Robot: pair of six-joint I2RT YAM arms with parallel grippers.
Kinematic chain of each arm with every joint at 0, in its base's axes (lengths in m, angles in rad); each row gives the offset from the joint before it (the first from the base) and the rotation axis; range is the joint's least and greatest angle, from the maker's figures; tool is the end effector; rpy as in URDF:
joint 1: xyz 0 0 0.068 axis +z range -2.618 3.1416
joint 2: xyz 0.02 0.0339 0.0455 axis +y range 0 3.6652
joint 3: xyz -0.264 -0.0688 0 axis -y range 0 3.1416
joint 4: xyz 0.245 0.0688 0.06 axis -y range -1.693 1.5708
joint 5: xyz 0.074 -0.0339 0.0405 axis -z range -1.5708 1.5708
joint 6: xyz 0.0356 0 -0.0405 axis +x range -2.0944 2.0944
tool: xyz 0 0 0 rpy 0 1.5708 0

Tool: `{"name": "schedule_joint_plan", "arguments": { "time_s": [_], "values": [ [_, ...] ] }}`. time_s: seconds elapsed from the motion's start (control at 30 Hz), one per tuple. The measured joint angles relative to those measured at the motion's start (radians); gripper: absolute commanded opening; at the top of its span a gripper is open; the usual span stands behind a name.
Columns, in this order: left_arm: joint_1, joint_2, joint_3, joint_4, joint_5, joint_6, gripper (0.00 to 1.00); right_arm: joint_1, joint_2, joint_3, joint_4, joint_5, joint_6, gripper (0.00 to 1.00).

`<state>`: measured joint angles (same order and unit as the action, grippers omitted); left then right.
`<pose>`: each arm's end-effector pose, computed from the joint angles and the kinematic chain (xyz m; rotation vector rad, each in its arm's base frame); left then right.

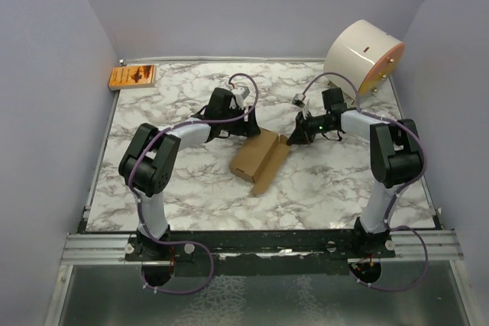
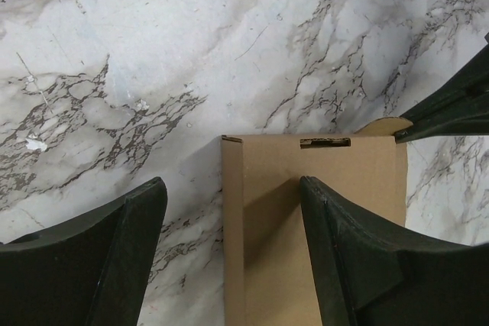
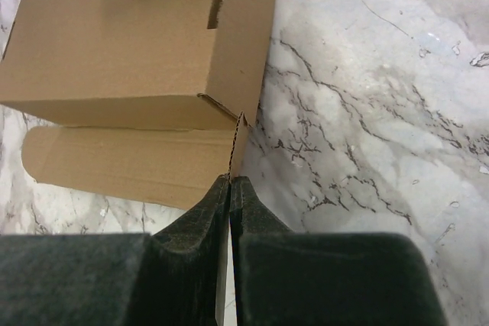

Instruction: Fold the paper box

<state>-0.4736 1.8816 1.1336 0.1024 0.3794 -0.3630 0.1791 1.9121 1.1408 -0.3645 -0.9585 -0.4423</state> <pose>0.3559 -0.1972 0.1778 0.3465 2.2808 -0.8681 0.3546 0.0938 0.1488 -0.9797 2.1645 1.1475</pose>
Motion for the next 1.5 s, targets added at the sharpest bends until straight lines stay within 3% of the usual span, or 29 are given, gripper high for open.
{"name": "schedule_joint_plan", "arguments": {
  "time_s": [0.53,1.5],
  "values": [
    [0.000,0.003,-0.002,0.025,0.079,0.016,0.69,0.055,-0.106,-0.138,0.116,0.132,0.052,0.01],
    [0.040,0.013,-0.026,0.075,0.147,0.001,0.66,0.148,-0.200,-0.174,0.172,0.219,0.076,0.01]
  ]
}}
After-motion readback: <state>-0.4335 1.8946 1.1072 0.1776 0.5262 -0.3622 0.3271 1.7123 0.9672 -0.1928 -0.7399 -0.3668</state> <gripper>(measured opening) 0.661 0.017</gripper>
